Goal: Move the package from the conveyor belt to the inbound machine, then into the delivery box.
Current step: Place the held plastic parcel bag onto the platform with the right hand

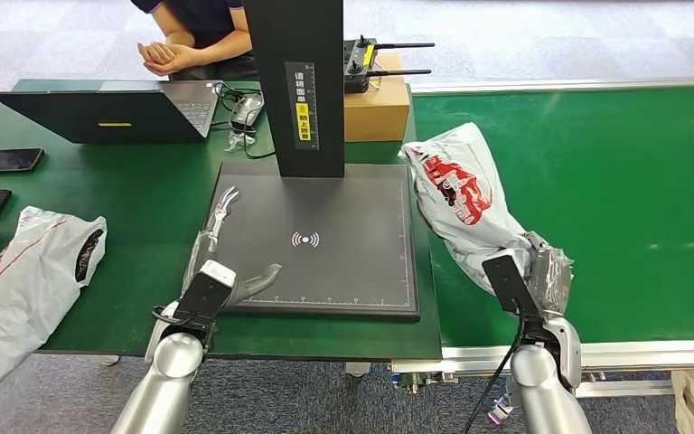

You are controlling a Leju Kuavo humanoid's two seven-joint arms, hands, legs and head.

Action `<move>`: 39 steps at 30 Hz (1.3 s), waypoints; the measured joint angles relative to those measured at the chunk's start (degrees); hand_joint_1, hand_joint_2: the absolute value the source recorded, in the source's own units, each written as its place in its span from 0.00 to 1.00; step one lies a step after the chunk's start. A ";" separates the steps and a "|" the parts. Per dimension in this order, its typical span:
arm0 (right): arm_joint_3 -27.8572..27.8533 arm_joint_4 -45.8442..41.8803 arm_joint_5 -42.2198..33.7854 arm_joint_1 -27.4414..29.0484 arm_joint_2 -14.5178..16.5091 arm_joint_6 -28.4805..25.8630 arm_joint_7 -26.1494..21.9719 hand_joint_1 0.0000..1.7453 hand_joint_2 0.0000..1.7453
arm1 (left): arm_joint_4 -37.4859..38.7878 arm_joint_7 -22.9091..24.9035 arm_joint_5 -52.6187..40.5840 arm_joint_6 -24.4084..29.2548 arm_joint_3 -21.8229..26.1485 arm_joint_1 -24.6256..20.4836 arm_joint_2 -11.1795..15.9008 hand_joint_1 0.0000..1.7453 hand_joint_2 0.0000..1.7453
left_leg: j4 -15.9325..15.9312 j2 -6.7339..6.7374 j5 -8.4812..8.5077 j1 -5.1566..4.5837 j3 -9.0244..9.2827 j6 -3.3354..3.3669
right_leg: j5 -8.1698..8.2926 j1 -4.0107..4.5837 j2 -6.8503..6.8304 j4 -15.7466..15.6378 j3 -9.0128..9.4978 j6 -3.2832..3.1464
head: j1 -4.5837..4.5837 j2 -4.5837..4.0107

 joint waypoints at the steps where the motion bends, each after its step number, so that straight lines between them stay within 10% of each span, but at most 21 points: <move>1: 0.52 -0.55 0.13 0.09 0.03 0.01 -0.15 0.79 1.00 | 0.00 -0.03 0.04 0.08 0.03 0.07 0.00 0.00 1.00 | 0.00 0.00 0.00 0.00 0.00 0.00 | 0.00 0.00 0.00 0.00 0.00 0.00 | -0.01 0.00; 39: 15.61 7.53 1.27 -10.93 -1.38 8.30 -7.69 0.77 1.00 | -1.73 -0.45 1.61 1.85 1.39 2.32 0.34 0.00 1.00 | 0.00 0.00 0.01 0.00 0.00 -0.01 | 0.00 0.01 0.00 0.01 0.00 0.00 | -0.01 0.00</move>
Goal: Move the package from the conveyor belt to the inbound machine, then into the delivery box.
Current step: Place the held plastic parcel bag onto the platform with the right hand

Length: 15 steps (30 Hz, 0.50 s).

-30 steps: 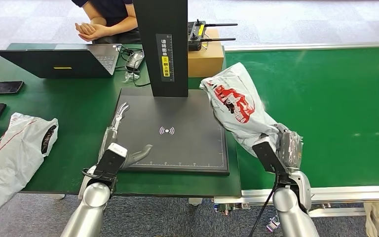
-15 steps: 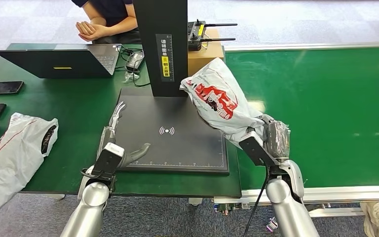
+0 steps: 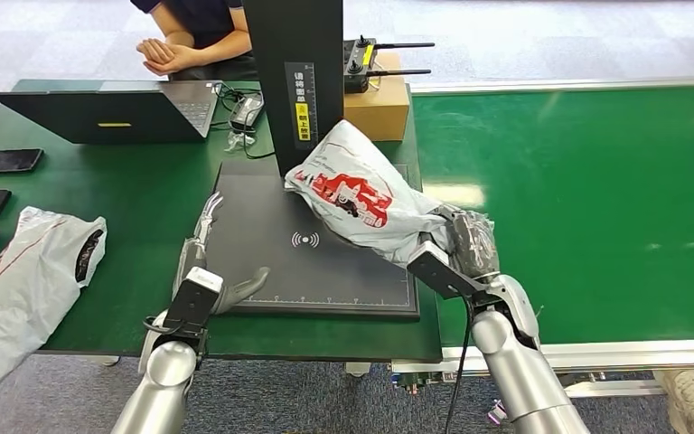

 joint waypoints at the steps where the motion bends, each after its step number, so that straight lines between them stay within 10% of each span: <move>1: 0.59 0.66 0.02 -0.62 -0.07 0.35 -0.41 0.77 1.00 | -0.27 0.08 0.01 0.08 0.08 0.16 0.02 0.00 1.00 | 0.00 0.00 0.00 0.00 0.00 0.00 | 0.00 0.00 0.00 0.00 0.00 0.00 | 0.01 0.00; 15: 7.01 9.21 0.57 -5.12 -0.24 2.76 -1.86 0.77 1.00 | -2.00 0.36 0.49 0.55 0.99 2.07 0.48 0.00 1.00 | 0.00 -0.03 0.01 0.00 -0.01 0.00 | 0.00 0.00 -0.04 0.01 0.00 0.00 | 0.00 0.00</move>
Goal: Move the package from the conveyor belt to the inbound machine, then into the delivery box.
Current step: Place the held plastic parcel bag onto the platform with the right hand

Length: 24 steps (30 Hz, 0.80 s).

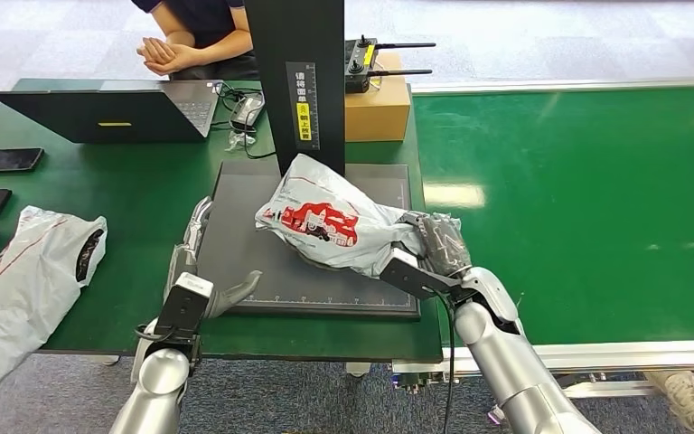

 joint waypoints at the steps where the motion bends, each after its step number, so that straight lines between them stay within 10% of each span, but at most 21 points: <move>1: 0.39 0.50 0.05 -0.08 0.00 0.06 -0.09 0.77 1.00 | -0.09 -0.02 0.01 -0.01 0.00 0.09 0.03 0.00 1.00 | 0.00 0.00 0.00 0.00 0.00 0.00 | 0.00 0.00 0.00 0.00 0.00 0.00 | 0.00 0.00; 24: 8.99 14.83 -0.08 -9.47 2.45 0.38 -1.87 0.84 1.00 | -4.39 0.18 0.02 -0.97 0.58 2.15 0.48 0.00 1.00 | 0.00 0.00 0.01 0.00 0.00 0.00 | 0.00 0.00 0.00 0.01 0.00 0.00 | 0.01 0.00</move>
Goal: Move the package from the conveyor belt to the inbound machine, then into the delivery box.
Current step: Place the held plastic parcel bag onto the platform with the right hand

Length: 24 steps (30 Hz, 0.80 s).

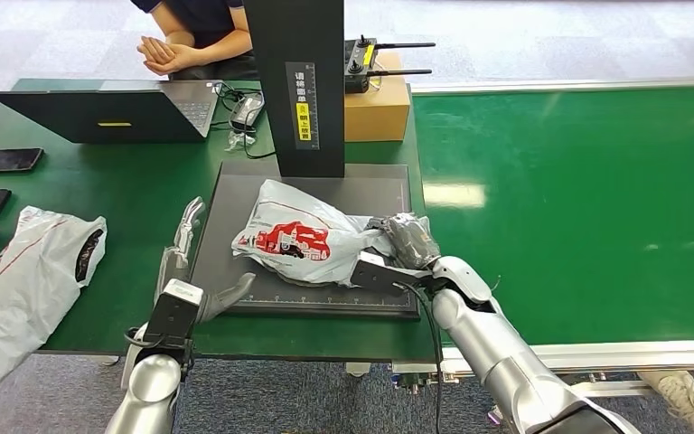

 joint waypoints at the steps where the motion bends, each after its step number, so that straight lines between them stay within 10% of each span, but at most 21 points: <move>1: 0.28 0.82 0.17 -0.48 0.38 -0.42 0.07 0.83 1.00 | -0.13 0.01 0.00 -0.01 0.05 0.08 0.01 0.00 1.00 | 0.00 0.00 0.00 0.00 0.00 0.00 | 0.00 0.00 0.00 0.00 0.00 0.00 | 0.00 0.00; 19: 1.65 13.69 0.88 -7.18 5.86 -6.62 -1.74 0.82 1.00 | -0.32 -0.08 0.90 -0.22 0.00 0.03 0.08 0.00 1.00 | 0.00 0.00 0.02 0.00 0.01 -0.02 | 0.00 0.00 0.00 0.00 -0.01 0.00 | 0.00 0.00; 24: 1.95 15.32 1.52 -7.68 6.69 -7.46 -1.83 0.00 1.00 | -0.31 -0.08 1.03 -0.45 -0.55 -0.12 0.17 0.00 1.00 | 0.00 0.00 0.02 0.00 0.02 -0.02 | 0.00 0.00 0.00 0.00 0.00 0.00 | 0.00 0.00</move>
